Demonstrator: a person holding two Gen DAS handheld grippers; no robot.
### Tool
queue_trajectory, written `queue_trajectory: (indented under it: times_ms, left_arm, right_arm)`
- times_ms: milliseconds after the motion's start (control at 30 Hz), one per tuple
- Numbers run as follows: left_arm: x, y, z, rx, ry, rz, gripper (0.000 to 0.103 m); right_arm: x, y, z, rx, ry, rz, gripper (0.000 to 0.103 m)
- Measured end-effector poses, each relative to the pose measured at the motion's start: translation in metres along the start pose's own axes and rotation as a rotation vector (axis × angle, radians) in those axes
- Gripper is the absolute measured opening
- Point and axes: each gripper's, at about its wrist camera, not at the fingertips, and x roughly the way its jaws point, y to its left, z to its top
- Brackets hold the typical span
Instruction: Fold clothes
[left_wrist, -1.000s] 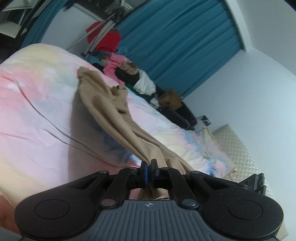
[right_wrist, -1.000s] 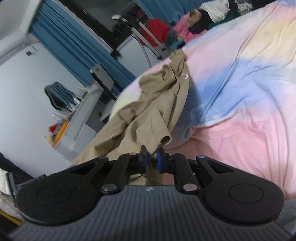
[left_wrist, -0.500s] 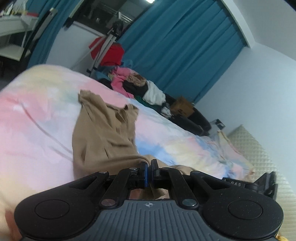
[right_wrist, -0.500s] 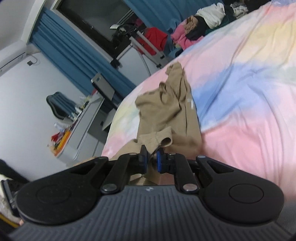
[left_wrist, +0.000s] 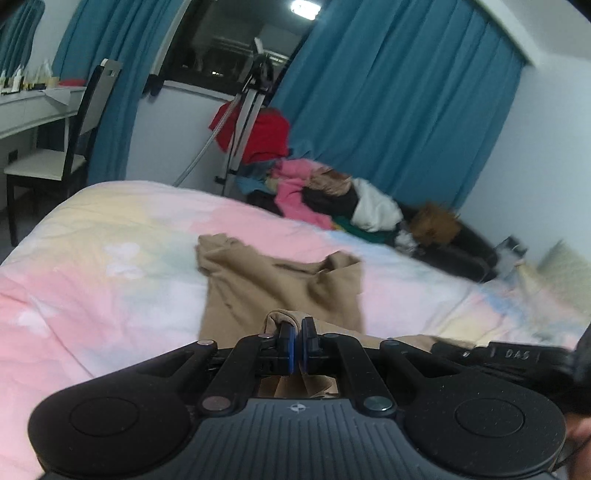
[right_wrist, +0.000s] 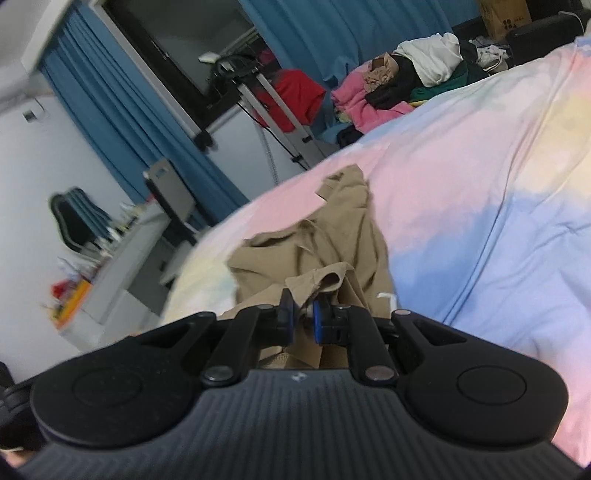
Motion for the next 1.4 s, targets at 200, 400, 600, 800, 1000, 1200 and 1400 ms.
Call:
queue_trajectory:
  times_ms: [200,400,600,800,1000,1200,1400]
  left_arm:
    - [0.080,0.027,-0.026,0.003,0.105,0.071,0.005]
    - [0.118,0.036,-0.041,0.050,0.159,0.115,0.006]
    - [0.097,0.015,-0.039,0.129,0.101,0.113,0.041]
    - [0.071,-0.006,-0.038,0.212,0.019,0.110,0.085]
    - [0.023,-0.019,-0.035,0.214,-0.070,0.117,0.103]
    - [-0.023,-0.028,-0.044,0.234,-0.132,0.174,0.103]
    - [-0.049,-0.039,-0.058,0.244,-0.166,0.215,0.103]
  right_arm:
    - [0.067,-0.021,-0.016,-0.055,0.082,-0.080,0.014]
    - [0.099,-0.030,-0.032,-0.116,0.125,-0.127,0.014]
    - [0.092,-0.024,-0.038,-0.153,0.104,-0.127,0.016]
    - [0.060,-0.011,-0.037,-0.218,0.016,-0.124,0.090]
    - [0.014,0.015,-0.037,-0.333,-0.168,-0.177,0.088]
    - [-0.034,0.032,-0.044,-0.380,-0.349,-0.173,0.103]
    - [-0.053,0.041,-0.062,-0.427,-0.319,-0.161,0.103]
